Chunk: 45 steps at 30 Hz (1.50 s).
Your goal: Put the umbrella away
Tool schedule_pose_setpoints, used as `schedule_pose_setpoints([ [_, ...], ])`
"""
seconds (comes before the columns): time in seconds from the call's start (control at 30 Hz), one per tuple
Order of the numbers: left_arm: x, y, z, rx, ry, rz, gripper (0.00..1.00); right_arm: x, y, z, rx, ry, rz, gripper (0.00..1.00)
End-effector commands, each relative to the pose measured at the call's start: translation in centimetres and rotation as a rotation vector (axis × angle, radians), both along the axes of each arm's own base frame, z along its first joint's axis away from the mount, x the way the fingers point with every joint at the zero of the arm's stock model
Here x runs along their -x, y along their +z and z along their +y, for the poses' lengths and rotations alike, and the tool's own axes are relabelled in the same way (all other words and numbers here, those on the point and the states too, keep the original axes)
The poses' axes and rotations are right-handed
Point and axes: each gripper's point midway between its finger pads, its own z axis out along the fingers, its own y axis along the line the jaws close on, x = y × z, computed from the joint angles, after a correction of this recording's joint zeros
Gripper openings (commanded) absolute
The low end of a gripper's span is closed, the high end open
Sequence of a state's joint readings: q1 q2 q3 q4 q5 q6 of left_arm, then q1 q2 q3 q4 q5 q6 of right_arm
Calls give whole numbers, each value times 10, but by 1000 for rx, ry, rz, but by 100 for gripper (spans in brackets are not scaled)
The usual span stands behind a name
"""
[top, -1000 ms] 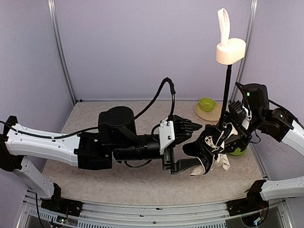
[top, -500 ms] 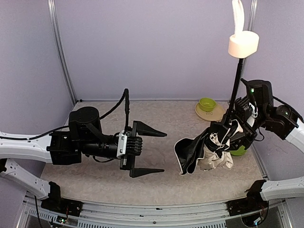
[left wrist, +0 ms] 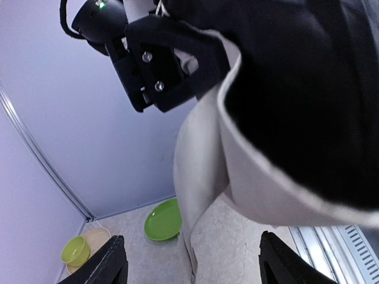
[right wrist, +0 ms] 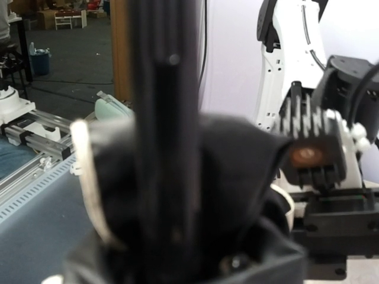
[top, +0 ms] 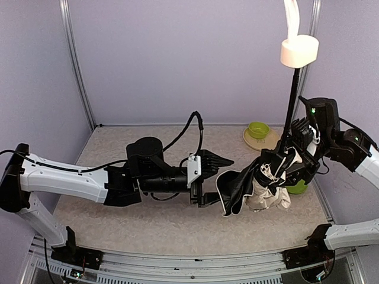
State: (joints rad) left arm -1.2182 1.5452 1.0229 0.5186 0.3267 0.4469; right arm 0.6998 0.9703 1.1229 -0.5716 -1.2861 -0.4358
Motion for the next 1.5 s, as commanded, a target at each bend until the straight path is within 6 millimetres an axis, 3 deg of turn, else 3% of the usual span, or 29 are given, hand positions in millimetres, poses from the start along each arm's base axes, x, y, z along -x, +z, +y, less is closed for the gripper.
schedule_pose_setpoints([
  [0.0,1,40,-8,129,24,6,69,5,18,-5,-43,11,-35,0],
  [0.13,-10,36,-17,103,67,19,52,6,22,-6,-49,6,-41,0],
  [0.2,-14,33,-19,90,73,25,39,7,23,-7,-54,4,-45,0],
  [0.33,-13,28,-20,55,47,19,28,8,24,-8,-55,-1,-47,0],
  [0.43,-11,25,-23,23,31,26,0,8,24,-8,-56,-2,-47,0],
  [0.57,-11,21,-16,1,41,47,0,3,23,-6,-52,-36,-44,0],
  [0.67,-25,8,3,-19,95,133,0,-11,19,0,-31,-119,-25,0],
  [0.77,-32,-17,21,-72,117,267,0,-42,11,9,-23,-289,7,0],
  [0.9,-20,-67,34,-162,116,434,0,-91,-2,16,-35,-542,91,0],
  [1.0,-18,-98,41,-211,135,539,0,-124,-24,19,-7,-690,156,0],
  [1.1,-11,-126,42,-280,123,626,0,-138,-40,20,-11,-757,225,0],
  [1.23,3,-142,46,-305,69,714,0,-164,-64,19,16,-879,305,0],
  [1.3,6,-148,45,-339,61,750,0,-179,-94,22,82,-944,374,0],
  [1.37,7,-154,42,-375,64,799,0,-199,-143,19,191,-1060,452,0],
  [1.47,5,-158,42,-402,50,922,0,-224,-201,4,347,-1245,465,0],
])
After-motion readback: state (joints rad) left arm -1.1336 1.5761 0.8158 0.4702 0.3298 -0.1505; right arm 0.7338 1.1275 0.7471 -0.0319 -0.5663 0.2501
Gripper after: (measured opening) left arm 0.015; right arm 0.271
